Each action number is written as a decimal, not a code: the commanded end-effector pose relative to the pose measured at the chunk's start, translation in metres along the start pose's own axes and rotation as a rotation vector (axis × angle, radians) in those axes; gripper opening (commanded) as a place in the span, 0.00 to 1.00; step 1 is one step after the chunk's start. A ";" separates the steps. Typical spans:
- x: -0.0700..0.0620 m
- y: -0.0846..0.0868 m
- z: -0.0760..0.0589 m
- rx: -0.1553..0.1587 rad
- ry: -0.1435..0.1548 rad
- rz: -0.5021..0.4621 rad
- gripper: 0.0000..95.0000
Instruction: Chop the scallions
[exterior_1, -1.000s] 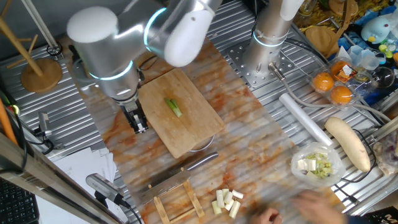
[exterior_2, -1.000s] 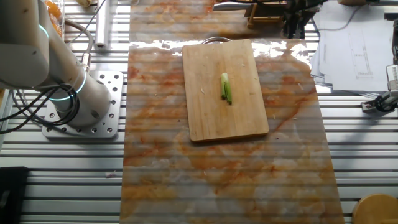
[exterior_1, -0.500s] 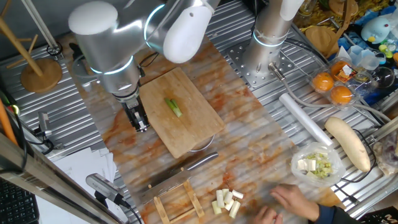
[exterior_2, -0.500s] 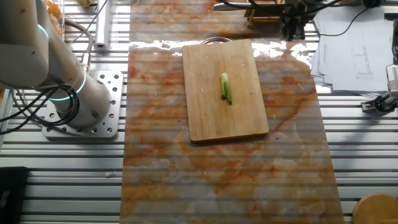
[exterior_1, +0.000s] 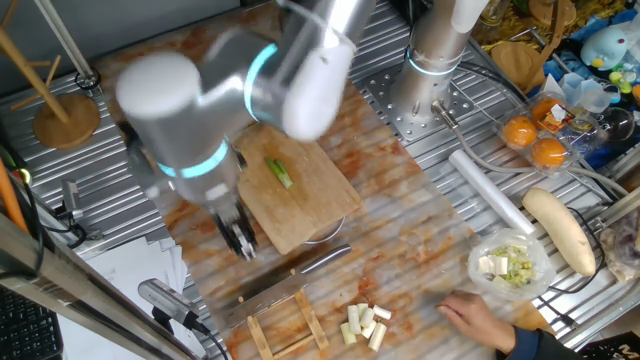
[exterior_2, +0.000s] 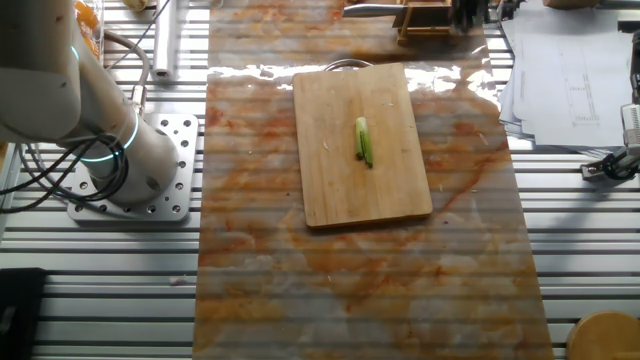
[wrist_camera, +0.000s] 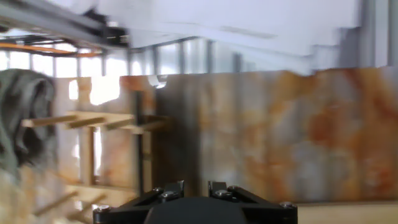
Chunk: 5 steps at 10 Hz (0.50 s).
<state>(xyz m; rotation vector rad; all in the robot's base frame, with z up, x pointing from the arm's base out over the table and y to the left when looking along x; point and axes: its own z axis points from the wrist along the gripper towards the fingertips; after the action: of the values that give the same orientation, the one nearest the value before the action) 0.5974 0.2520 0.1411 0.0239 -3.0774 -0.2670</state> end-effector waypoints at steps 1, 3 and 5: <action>-0.001 0.029 0.022 0.003 -0.016 0.029 0.20; 0.001 0.038 0.033 0.008 -0.018 0.034 0.20; 0.002 0.043 0.038 0.009 -0.019 0.034 0.20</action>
<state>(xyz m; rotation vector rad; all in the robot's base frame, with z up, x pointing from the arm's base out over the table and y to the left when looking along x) 0.5935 0.3024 0.1082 -0.0282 -3.0956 -0.2494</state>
